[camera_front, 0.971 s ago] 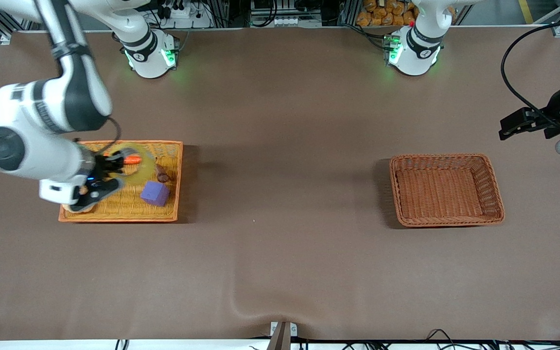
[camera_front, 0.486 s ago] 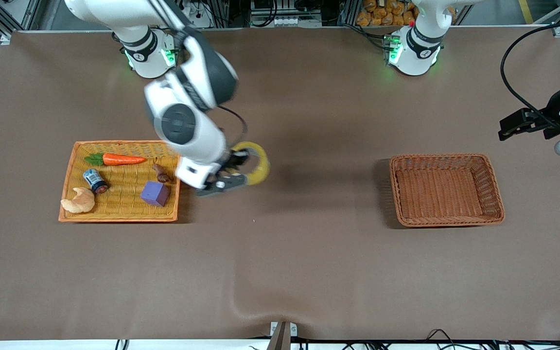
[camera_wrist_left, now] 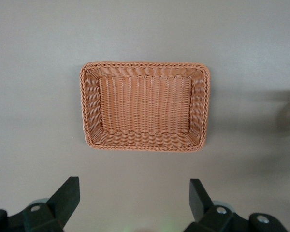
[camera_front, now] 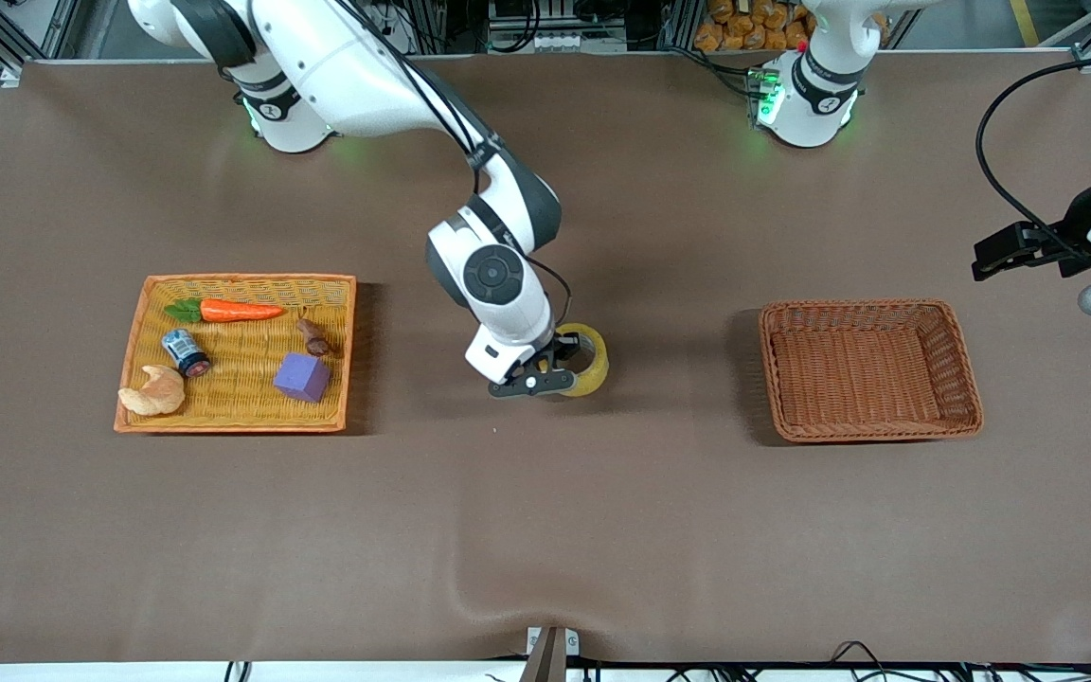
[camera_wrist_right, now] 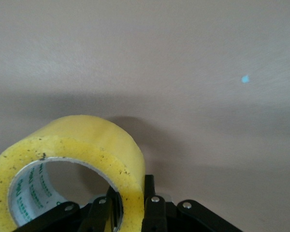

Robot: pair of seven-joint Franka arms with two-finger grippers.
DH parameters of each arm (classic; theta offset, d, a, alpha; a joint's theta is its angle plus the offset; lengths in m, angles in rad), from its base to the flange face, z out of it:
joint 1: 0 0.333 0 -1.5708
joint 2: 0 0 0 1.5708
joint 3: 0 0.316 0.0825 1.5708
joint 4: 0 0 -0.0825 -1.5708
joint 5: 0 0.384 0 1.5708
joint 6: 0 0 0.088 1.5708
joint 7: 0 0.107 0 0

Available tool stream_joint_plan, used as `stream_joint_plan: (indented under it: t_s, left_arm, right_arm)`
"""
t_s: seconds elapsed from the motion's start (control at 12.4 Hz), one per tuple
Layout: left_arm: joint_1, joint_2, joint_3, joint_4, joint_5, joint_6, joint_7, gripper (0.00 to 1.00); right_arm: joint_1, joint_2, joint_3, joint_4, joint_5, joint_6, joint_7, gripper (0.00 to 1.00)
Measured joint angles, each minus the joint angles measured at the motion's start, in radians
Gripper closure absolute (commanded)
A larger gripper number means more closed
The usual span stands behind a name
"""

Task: Transfer tape with both arms
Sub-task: 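Set the tape roll on the table while the left gripper approaches, then withdraw the right gripper while the left gripper reaches the tape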

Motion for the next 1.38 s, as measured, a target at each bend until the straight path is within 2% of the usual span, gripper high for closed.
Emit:
stream_joint_plan:
  t_s: [0.08, 0.16, 0.24, 0.32, 0.65, 0.89, 1.05, 1.38]
  left_arm:
    - [0.0, 0.002, 0.0, 0.0, 0.0, 0.0, 0.0, 0.0]
    - [0.0, 0.005, 0.0, 0.0, 0.0, 0.0, 0.0, 0.0]
    - [0.0, 0.008, 0.0, 0.0, 0.0, 0.0, 0.0, 0.0]
    - [0.001, 0.012, 0.0, 0.0, 0.0, 0.0, 0.0, 0.0]
    - [-0.009, 0.034, -0.007, 0.0, -0.002, 0.006, 0.0, 0.0]
    - [-0.087, 0.098, -0.027, -0.01, -0.051, 0.009, -0.049, 0.0]
    - [-0.149, 0.168, -0.031, -0.023, -0.07, 0.051, -0.133, 0.0]
    - [-0.257, 0.292, -0.038, -0.035, -0.079, 0.215, -0.188, 0.0]
  right_arm:
    - [0.01, 0.023, 0.0, 0.017, 0.0, 0.003, 0.025, 0.53]
    - [0.016, 0.034, -0.001, 0.029, 0.0, -0.001, 0.038, 0.31]
    - [0.016, 0.036, -0.002, 0.037, 0.0, -0.01, 0.044, 0.13]
    - [0.016, 0.036, -0.005, 0.046, 0.0, -0.015, 0.045, 0.01]
    - [-0.002, 0.011, -0.027, 0.09, 0.0, -0.104, 0.044, 0.0]
    - [-0.077, -0.117, -0.038, 0.082, 0.0, -0.202, -0.004, 0.0]
    - [-0.15, -0.229, -0.038, 0.02, 0.001, -0.263, -0.101, 0.0]
    - [-0.25, -0.439, -0.054, -0.199, 0.0, -0.301, -0.296, 0.0]
